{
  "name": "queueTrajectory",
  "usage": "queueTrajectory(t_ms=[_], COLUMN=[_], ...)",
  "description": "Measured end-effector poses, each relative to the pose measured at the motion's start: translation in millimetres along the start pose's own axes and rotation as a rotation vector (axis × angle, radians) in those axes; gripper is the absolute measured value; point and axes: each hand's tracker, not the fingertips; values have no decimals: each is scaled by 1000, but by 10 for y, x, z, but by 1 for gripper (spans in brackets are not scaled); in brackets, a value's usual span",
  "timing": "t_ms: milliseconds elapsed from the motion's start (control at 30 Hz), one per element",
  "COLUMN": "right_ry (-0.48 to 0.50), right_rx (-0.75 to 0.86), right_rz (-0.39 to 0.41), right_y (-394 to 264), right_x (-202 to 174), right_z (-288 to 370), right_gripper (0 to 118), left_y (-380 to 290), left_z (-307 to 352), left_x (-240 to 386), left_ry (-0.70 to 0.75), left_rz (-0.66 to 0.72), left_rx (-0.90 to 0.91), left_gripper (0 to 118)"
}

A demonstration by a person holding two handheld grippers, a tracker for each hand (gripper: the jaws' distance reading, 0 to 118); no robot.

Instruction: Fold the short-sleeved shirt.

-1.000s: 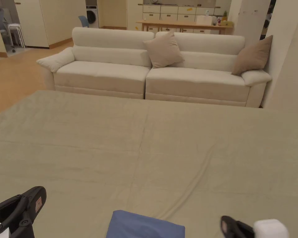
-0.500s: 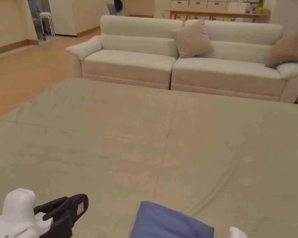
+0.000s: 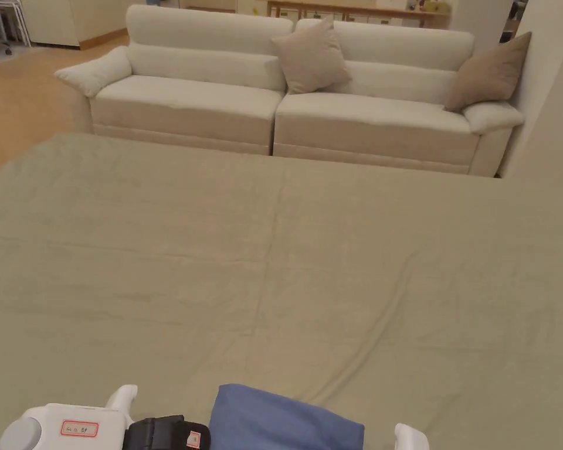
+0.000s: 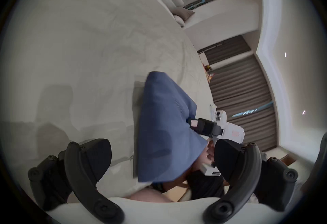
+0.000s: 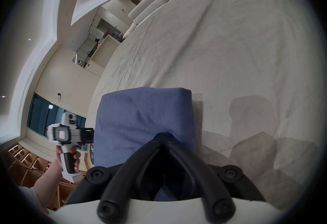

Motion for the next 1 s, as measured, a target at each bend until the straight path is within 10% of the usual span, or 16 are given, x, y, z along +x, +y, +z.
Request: queueTrajectory(t_ms=[433, 500, 533, 833, 1000], right_ry=[6, 7, 11, 27, 17], right_rx=[-5, -6, -5, 3, 203], right_rz=[-27, -26, -28, -5, 147], right_y=[19, 19, 19, 24, 172], right_x=[44, 54, 67, 27, -319], right_z=[-32, -34, -31, -3, 589], right_gripper=[0, 0, 0, 0, 0], left_y=[45, 28, 21, -36, -16], left_z=[-752, -726, -726, -696, -682], left_x=[223, 177, 122, 133, 206], left_ry=[-126, -72, 27, -25, 9], left_rz=[-57, -34, -35, 24, 8], left_rx=[-100, -66, -31, -38, -46], left_gripper=[112, 65, 19, 18, 18])
